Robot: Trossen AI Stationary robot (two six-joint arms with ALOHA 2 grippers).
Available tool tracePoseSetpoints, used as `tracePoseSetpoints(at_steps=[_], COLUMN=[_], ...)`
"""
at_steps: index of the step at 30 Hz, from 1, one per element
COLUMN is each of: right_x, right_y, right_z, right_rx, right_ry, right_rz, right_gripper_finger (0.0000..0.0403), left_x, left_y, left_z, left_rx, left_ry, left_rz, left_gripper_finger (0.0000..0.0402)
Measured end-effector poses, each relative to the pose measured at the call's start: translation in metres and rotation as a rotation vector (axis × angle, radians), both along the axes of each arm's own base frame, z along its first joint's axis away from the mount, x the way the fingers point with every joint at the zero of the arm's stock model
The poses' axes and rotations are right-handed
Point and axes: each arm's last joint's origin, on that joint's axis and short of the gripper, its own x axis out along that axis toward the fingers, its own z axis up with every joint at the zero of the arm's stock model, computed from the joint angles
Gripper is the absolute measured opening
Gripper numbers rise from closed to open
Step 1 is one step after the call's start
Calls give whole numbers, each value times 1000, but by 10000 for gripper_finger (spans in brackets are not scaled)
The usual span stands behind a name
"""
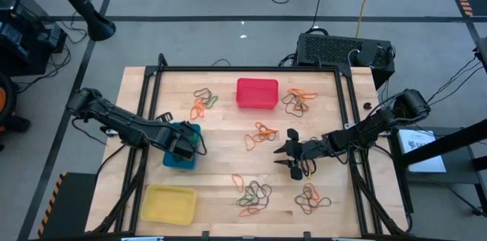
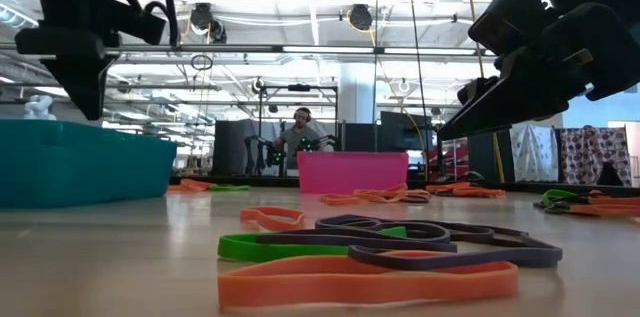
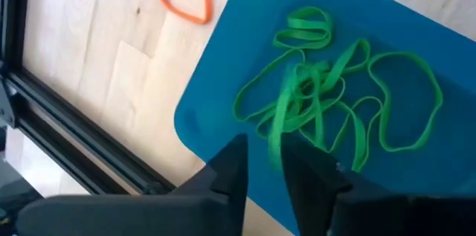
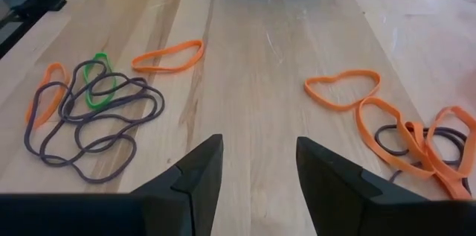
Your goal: Sort rubber bands into baskets
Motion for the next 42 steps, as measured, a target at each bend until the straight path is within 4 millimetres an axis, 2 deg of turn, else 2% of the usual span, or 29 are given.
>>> tracePoseSetpoints(at_steps=[7,10,12,16,20,25,29,33,42], right_x=[0,0,1,1,1,1,1,1,1], right_y=[0,0,0,0,0,0,0,0,0], right_z=[0,0,1,2,2,2,2,2,2], right_rx=[-18,-28,-42,-60,-61,-60,-69,-82,-100], right_ry=[-2,-7,-15,-28,-32,-30,-31,-30,-30], right_rz=[10,17,25,37,38,38,42,50,59], right_gripper_finger=[165,165,165,165,165,165,165,165,165], left_x=[2,10,20,48,67,70,72,76,82], left_y=[4,13,25,56,102,160,189,202,210], left_z=[1,1,1,2,1,-19,-40,-55,-84], left_rx=[71,136,120,66,20,-74,-125,-138,-160], left_ry=[-21,-75,-132,-284,-407,-447,-460,-464,-405], left_rz=[-29,-30,-19,-63,-51,90,144,165,166], left_gripper_finger=[121,123,123,123,123,122,122,122,122])
